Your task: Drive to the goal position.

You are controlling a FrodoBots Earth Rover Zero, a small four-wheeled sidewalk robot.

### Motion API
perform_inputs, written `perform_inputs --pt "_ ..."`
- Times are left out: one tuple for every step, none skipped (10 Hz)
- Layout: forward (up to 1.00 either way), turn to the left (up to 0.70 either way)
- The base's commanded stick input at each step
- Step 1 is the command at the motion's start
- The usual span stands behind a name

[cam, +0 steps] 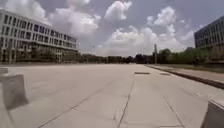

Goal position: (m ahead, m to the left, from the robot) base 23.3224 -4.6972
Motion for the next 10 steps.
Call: perform_inputs --pt "0.70 0.01" --pt "0.70 0.01" --pt "0.70 0.01" --pt "0.70 0.01" --pt "0.70 0.01" --pt "0.70 0.01" --pt "0.70 0.01" --pt "0.70 0.01" --pt "0.70 0.01" --pt "0.70 0.01"
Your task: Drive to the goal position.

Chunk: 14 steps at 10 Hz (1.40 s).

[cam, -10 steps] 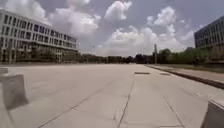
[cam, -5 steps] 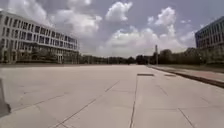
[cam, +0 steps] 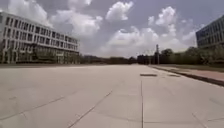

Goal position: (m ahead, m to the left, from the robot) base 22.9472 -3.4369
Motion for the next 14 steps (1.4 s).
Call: perform_inputs --pt "0.70 0.01" --pt "0.70 0.01" --pt "0.70 0.01" --pt "0.70 0.01" --pt "0.70 0.01" --pt "0.70 0.01" --pt "0.70 0.01" --pt "0.70 0.01" --pt "0.70 0.01" --pt "0.70 0.01" --pt "0.70 0.01" --pt "0.70 0.01" --pt "0.70 0.01" --pt "0.70 0.01"
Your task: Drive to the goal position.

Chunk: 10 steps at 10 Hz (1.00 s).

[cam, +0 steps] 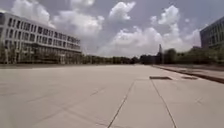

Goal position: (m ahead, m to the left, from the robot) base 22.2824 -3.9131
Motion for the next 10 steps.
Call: perform_inputs --pt "0.70 0.01" --pt "0.70 0.01" --pt "0.70 0.01" --pt "0.70 0.01" --pt "0.70 0.01" --pt "0.70 0.01" --pt "0.70 0.01" --pt "0.70 0.01" --pt "0.70 0.01" --pt "0.70 0.01"
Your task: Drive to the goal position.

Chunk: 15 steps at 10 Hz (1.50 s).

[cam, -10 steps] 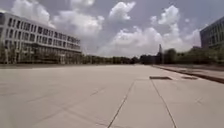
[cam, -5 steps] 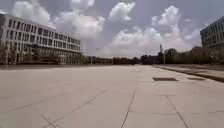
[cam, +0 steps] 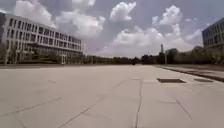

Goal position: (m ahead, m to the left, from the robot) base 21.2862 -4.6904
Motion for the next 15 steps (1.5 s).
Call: perform_inputs --pt "0.70 0.01" --pt "0.70 0.01" --pt "0.70 0.01" --pt "0.70 0.01" --pt "0.70 0.01" --pt "0.70 0.01" --pt "0.70 0.01" --pt "0.70 0.01" --pt "0.70 0.01" --pt "0.70 0.01" --pt "0.70 0.01" --pt "0.70 0.01" --pt "0.70 0.01" --pt "0.70 0.01" --pt "0.70 0.01"
